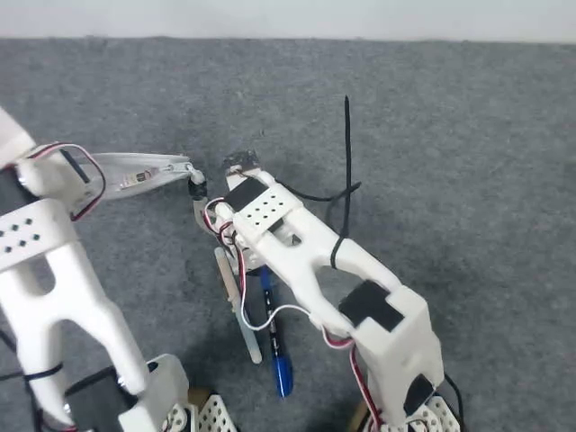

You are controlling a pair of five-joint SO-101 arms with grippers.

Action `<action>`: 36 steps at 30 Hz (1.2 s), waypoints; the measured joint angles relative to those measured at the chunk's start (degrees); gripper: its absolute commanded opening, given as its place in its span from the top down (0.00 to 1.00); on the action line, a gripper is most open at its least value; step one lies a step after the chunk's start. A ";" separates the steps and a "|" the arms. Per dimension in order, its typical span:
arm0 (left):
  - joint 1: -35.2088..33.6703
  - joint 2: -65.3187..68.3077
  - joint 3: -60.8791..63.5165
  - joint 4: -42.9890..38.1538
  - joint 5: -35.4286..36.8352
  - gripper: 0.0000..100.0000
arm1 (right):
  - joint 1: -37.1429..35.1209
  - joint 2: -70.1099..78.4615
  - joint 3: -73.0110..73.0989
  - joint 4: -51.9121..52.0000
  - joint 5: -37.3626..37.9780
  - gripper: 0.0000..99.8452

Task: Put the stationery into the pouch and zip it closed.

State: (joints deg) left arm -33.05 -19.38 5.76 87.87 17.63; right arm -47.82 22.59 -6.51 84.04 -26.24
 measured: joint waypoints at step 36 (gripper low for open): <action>13.98 -0.09 -2.64 4.04 0.00 0.99 | -0.09 -48.18 1.49 15.91 0.00 0.99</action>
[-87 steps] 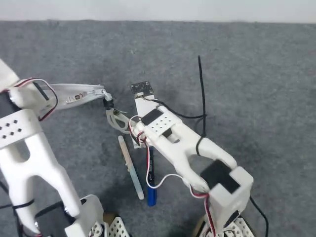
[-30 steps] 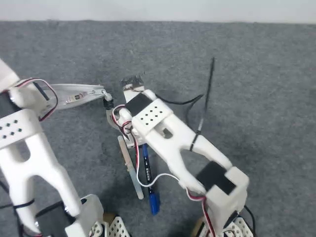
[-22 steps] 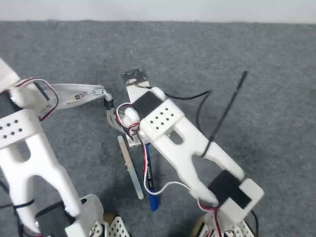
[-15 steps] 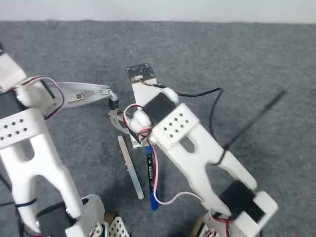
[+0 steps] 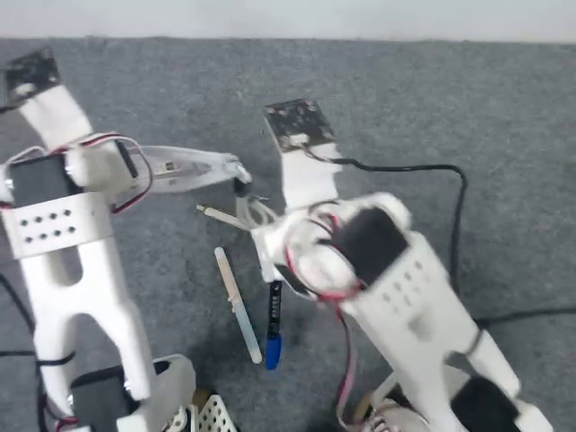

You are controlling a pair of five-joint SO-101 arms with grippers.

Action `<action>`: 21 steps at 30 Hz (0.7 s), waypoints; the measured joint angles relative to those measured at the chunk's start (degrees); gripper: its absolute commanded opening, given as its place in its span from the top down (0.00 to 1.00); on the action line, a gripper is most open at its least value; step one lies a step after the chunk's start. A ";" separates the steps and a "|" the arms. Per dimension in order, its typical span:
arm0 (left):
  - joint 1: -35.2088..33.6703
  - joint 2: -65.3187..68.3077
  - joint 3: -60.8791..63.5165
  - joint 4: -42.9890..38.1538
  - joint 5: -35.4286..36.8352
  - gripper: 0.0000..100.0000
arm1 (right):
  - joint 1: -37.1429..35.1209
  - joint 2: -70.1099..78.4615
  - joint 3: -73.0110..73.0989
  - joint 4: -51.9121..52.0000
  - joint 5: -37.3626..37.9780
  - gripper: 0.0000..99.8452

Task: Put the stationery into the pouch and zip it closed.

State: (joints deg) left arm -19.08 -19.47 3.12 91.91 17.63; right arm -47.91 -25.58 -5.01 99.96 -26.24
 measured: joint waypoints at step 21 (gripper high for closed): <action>1.14 0.00 0.00 0.18 0.00 0.99 | 0.09 -31.74 20.84 -29.36 -0.09 0.99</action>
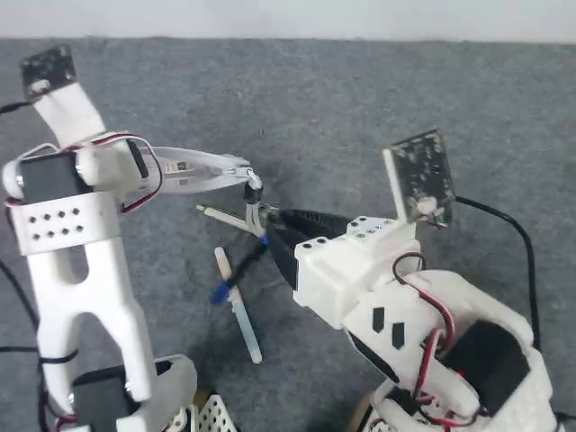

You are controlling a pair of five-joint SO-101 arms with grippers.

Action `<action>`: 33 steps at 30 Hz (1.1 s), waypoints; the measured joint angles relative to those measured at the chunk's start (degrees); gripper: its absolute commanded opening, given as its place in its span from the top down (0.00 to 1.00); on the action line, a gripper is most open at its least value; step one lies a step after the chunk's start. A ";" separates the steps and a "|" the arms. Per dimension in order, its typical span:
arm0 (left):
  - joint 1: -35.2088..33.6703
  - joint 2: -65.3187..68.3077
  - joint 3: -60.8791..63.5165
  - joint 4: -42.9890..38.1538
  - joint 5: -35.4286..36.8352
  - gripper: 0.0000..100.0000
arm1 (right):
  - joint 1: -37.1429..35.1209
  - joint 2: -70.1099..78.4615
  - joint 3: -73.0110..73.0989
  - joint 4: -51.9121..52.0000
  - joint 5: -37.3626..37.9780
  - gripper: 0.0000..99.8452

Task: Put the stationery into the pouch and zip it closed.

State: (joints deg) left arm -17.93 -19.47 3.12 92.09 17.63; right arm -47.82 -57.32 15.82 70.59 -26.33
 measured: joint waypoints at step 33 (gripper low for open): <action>0.00 0.00 0.00 0.09 0.00 0.99 | 10.64 -5.80 26.99 -49.58 -0.09 0.99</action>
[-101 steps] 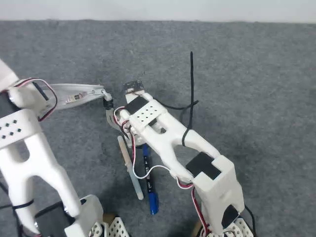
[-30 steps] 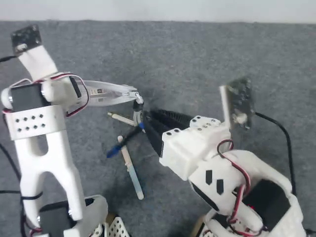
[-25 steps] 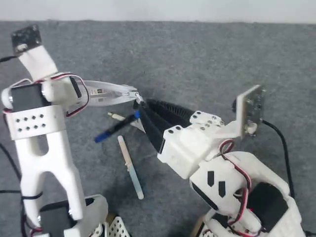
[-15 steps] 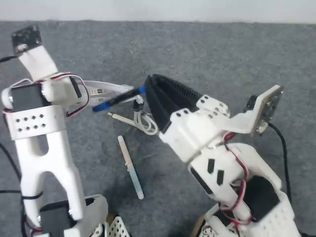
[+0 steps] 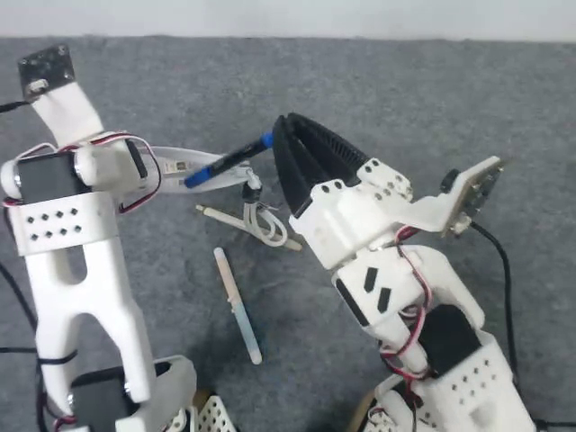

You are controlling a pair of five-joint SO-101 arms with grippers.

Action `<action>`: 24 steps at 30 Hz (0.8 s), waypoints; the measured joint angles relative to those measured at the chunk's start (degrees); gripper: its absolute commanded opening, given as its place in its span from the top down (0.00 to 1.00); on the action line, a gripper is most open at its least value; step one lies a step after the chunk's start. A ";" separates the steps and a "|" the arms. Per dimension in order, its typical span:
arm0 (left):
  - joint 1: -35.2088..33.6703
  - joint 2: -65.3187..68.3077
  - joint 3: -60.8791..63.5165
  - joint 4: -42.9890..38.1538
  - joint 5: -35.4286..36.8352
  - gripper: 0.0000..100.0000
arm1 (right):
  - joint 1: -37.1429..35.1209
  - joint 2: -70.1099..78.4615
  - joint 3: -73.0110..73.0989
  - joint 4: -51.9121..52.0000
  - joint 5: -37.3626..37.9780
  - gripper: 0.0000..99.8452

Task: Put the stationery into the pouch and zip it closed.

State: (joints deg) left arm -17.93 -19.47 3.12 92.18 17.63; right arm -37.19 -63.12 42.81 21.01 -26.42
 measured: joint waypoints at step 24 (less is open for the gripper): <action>0.00 0.00 0.00 0.00 0.00 0.99 | -5.89 13.71 4.92 -5.98 14.24 0.87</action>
State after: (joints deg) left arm -17.93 -19.47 3.12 92.18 17.63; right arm -43.08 -49.41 47.74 15.03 -12.18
